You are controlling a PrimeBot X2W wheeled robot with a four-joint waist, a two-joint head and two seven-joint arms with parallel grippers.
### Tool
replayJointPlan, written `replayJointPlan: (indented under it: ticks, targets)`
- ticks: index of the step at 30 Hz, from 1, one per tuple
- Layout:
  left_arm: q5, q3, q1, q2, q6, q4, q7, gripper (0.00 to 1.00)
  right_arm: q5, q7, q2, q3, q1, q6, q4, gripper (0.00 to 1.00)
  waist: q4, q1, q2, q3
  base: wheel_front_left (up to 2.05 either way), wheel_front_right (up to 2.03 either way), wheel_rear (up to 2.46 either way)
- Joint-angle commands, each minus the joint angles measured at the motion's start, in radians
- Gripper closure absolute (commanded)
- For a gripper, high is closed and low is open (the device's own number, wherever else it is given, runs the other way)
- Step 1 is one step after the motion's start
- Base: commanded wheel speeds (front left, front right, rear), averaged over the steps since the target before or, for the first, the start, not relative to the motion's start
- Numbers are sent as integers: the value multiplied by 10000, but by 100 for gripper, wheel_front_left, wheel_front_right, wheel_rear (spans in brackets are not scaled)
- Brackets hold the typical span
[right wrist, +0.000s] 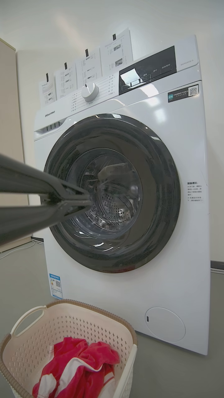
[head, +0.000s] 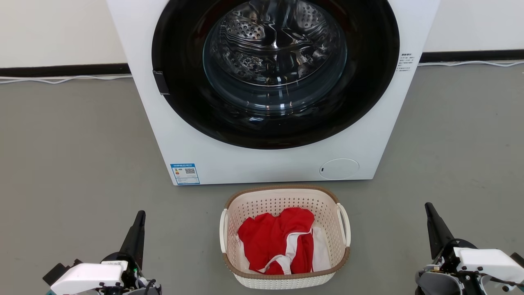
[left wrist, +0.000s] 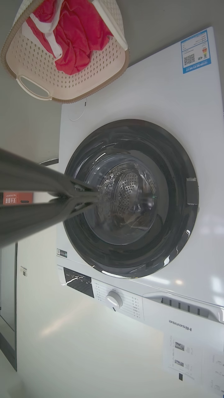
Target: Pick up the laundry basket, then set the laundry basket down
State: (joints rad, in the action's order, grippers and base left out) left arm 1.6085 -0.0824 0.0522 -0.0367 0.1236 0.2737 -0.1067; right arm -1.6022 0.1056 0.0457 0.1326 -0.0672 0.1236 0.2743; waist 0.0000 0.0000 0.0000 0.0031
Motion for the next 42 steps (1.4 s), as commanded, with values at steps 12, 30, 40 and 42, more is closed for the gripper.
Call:
replayJointPlan:
  ticks: [12,30,40,42]
  targets:
    - [5,-310,557,-135,71,-289,-62,100,-68,73,45,-192,-407,71,-296,100,0,0,0,0,0,0,0]
    - [5,-310,557,-135,71,-289,-62,100,-68,73,45,-192,-407,71,-296,100,0,0,0,0,0,0,0]
    - [5,-310,557,-135,71,-289,-62,100,-68,73,45,-192,-407,71,-296,100,0,0,0,0,0,0,0]
    - [5,-310,557,-135,71,-289,-62,100,-68,73,45,-192,-407,71,-296,100,0,0,0,0,0,0,0]
